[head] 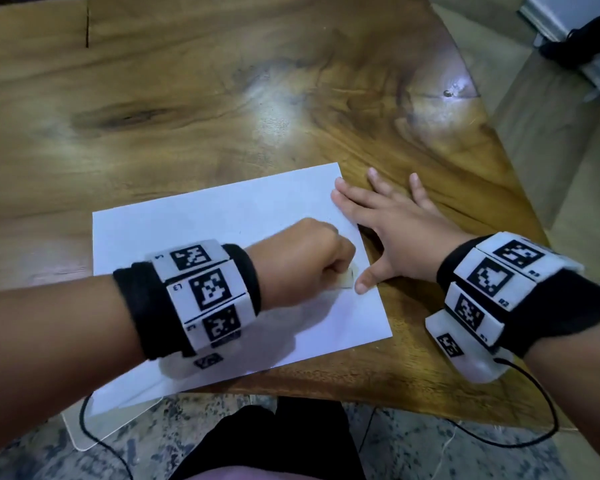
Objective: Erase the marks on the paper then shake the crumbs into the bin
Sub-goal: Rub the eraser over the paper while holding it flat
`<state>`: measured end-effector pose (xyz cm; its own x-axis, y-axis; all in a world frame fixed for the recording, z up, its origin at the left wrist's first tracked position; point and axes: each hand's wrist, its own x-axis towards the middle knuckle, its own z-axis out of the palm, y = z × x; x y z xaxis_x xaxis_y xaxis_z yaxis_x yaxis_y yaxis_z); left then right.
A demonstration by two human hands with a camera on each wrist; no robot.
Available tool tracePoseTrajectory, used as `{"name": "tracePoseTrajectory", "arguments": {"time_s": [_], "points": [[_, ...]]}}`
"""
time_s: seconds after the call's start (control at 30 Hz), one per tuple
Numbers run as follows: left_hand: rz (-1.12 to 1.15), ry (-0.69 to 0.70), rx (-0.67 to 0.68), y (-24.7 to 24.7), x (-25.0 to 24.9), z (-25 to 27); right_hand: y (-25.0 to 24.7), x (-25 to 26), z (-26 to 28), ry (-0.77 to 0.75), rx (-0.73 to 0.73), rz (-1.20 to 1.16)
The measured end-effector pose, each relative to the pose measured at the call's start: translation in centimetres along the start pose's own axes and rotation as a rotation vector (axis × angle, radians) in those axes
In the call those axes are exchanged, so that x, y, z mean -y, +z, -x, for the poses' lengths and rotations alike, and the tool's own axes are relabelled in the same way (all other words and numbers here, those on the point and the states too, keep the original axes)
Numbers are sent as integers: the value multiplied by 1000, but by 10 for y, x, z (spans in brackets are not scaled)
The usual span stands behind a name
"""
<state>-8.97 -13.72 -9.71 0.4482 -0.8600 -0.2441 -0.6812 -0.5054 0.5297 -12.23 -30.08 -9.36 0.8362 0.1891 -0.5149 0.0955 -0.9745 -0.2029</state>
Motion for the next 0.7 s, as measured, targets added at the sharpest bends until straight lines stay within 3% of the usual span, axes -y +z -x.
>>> {"name": "tracePoseTrajectory", "arguments": {"time_s": [0.2, 0.4, 0.57, 0.7], "points": [[31, -135, -184, -24, 19, -27, 1, 0, -1, -10, -4, 4], [6, 18, 44, -8, 3, -11, 1, -1, 0, -17, -12, -13], [28, -77, -107, -28, 9, -31, 1, 0, -1, -16, -16, -20], [-16, 22, 92, -8, -3, -13, 1, -2, 0, -17, -13, -18]]}}
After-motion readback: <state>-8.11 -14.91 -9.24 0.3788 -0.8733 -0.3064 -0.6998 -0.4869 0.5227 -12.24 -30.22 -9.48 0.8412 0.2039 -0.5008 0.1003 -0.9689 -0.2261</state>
